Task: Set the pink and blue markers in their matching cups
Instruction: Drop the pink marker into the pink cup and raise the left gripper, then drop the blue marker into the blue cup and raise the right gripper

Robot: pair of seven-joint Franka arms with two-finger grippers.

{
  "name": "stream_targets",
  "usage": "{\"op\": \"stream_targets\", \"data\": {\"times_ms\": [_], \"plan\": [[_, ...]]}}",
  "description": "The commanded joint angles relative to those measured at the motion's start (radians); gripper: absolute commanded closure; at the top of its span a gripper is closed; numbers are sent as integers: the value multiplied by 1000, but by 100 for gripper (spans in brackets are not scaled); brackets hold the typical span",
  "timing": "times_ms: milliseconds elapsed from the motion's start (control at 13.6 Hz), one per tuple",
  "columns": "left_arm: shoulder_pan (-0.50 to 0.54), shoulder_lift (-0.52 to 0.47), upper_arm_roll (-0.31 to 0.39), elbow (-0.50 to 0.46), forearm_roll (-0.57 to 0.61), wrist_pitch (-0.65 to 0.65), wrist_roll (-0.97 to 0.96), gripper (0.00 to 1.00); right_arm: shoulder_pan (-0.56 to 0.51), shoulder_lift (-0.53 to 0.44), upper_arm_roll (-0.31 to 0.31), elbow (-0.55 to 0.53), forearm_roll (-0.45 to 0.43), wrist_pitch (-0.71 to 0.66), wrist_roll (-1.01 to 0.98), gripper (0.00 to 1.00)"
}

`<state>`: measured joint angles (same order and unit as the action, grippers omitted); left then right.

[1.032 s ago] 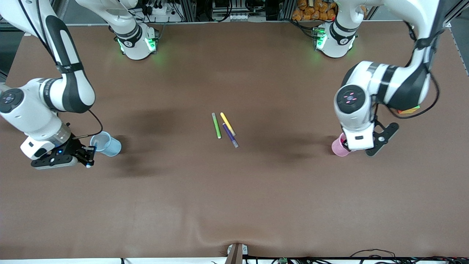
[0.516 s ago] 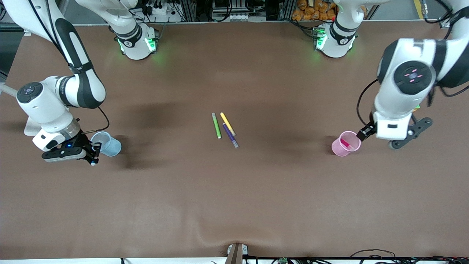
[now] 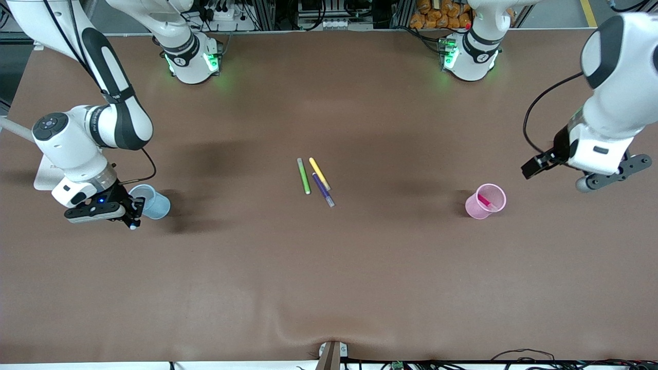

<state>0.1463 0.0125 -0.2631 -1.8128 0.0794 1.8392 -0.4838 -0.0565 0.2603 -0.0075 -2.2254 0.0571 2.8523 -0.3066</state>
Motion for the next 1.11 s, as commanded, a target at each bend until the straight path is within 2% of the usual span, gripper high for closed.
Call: {"op": "stream_targets", "data": {"times_ms": [0,74,221,295,516,590,811,1032], "plan": [[-7,-38,5,18,-36,-52,54,8,-25,-44,15,-45,-13,-2,-11,93],[-8,-46,5,32,-36,-75,66,8,-26,-44,15,-43,-13,-5,-9,91],[-23,-49,34,75,-38,-136,146,8,-26,-42,15,-37,-13,-8,-9,54],[-40,-54,65,96,-38,-161,186,8,-28,-38,15,-36,-13,-11,-6,1],[-122,-83,172,99,-38,-189,279,6,-37,-32,17,1,-11,-37,-2,0],[-146,-92,198,101,-38,-196,295,5,-39,-32,17,47,-8,-112,0,0],[-195,-124,255,101,-38,-207,313,3,-52,-29,17,266,6,-472,12,0],[-229,-132,301,127,-38,-236,321,1,-49,-27,17,422,6,-692,96,0]]}}
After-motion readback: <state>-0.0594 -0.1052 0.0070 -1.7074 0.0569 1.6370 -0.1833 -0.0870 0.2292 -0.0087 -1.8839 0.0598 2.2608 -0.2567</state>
